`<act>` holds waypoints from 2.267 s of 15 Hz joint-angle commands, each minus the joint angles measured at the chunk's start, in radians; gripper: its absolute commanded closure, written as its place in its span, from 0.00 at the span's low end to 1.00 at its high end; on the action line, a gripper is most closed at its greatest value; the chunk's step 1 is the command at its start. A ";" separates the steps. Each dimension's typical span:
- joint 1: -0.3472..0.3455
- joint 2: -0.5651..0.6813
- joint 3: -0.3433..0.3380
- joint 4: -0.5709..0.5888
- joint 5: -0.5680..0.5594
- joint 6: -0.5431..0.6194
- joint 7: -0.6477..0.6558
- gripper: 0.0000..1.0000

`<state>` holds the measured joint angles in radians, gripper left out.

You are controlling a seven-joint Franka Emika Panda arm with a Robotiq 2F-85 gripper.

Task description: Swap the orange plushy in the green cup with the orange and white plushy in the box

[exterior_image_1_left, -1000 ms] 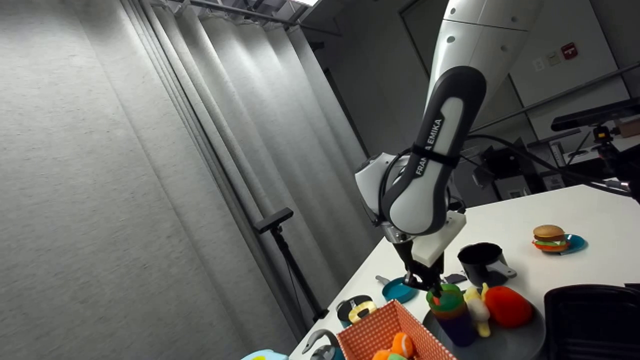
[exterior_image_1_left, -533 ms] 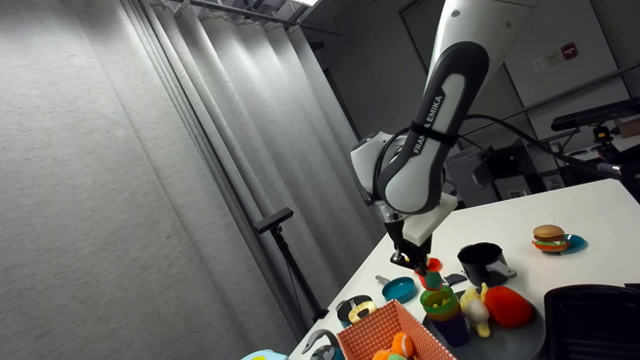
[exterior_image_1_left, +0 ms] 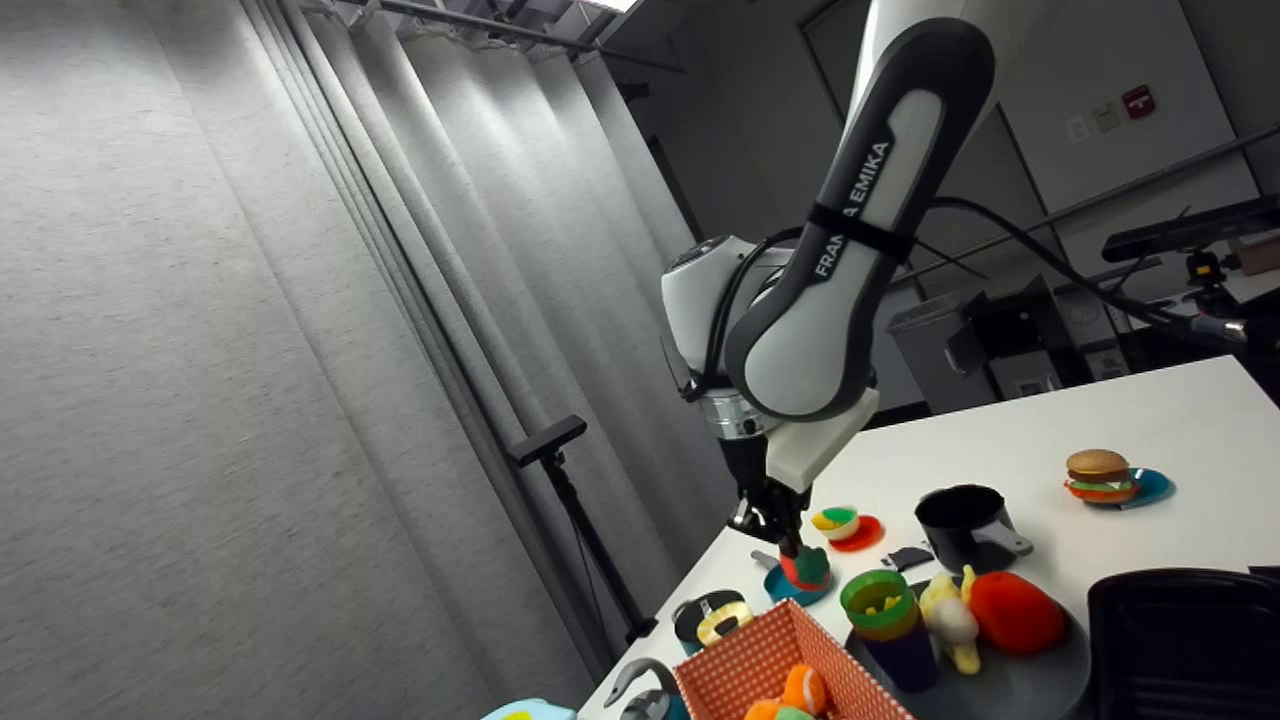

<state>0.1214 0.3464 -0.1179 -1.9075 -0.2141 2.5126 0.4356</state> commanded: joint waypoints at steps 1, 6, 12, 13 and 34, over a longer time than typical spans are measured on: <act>0.033 -0.032 0.016 -0.036 -0.032 0.032 0.012 0.99; 0.070 -0.027 0.042 -0.036 -0.033 0.009 0.006 0.90; 0.081 -0.032 0.048 -0.045 -0.036 0.003 0.006 0.33; 0.078 -0.035 0.046 -0.050 -0.034 -0.001 0.007 0.24; 0.024 -0.204 0.066 -0.351 -0.011 0.001 -0.024 0.00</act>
<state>0.1698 0.1686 -0.0735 -2.2378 -0.2162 2.5140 0.4151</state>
